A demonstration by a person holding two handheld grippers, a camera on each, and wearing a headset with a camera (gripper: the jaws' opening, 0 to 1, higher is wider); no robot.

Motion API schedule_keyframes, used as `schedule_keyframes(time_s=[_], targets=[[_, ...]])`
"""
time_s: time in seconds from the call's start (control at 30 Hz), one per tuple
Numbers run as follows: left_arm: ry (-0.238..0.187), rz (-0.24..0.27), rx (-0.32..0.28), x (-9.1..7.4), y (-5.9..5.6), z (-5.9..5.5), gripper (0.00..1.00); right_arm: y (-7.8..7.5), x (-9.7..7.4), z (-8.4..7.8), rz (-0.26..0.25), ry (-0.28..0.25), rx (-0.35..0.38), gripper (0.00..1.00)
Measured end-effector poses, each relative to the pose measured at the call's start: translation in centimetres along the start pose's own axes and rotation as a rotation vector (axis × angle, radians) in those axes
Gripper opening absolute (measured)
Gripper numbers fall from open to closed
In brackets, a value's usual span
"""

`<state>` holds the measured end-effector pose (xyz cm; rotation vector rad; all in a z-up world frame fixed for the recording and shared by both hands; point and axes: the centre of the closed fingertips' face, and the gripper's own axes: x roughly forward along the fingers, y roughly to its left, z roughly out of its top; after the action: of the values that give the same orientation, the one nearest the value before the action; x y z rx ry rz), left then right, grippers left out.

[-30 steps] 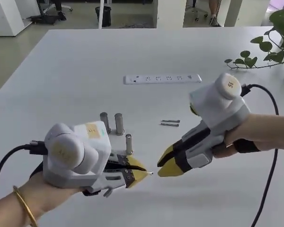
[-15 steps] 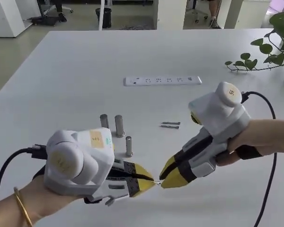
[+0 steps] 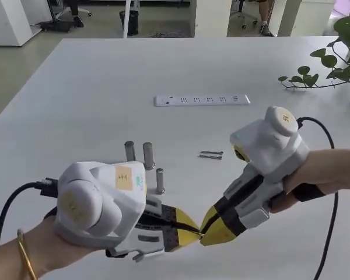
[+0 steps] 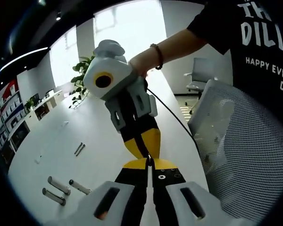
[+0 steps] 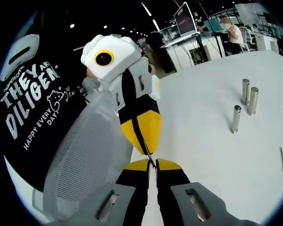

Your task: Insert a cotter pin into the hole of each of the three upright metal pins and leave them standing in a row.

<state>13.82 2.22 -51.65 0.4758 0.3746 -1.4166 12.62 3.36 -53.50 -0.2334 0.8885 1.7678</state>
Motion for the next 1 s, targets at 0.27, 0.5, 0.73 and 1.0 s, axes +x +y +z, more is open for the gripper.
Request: schedule_keyframes(time_s=[0.27,0.5,0.73,1.0], targets=[[0.008,-0.001,-0.005,-0.2,0.1,-0.3,0.0,0.2,-0.2,0.2,0.006,-0.003,-0.035,0.0],[0.017,0.014,-0.024,-0.2,0.5,-0.8,0.0,0.0,-0.2,0.5,-0.024,0.019,-0.066,0.0],[0.018,0.044,-0.045,-0.1,0.9,-1.3,0.0,-0.8,0.0,0.4,-0.075,0.08,-0.132,0.0],[0.03,0.1,-0.089,-0.1,1.8,-1.8,0.01,-2.2,-0.1,0.5,-0.139,0.129,-0.194,0.0]])
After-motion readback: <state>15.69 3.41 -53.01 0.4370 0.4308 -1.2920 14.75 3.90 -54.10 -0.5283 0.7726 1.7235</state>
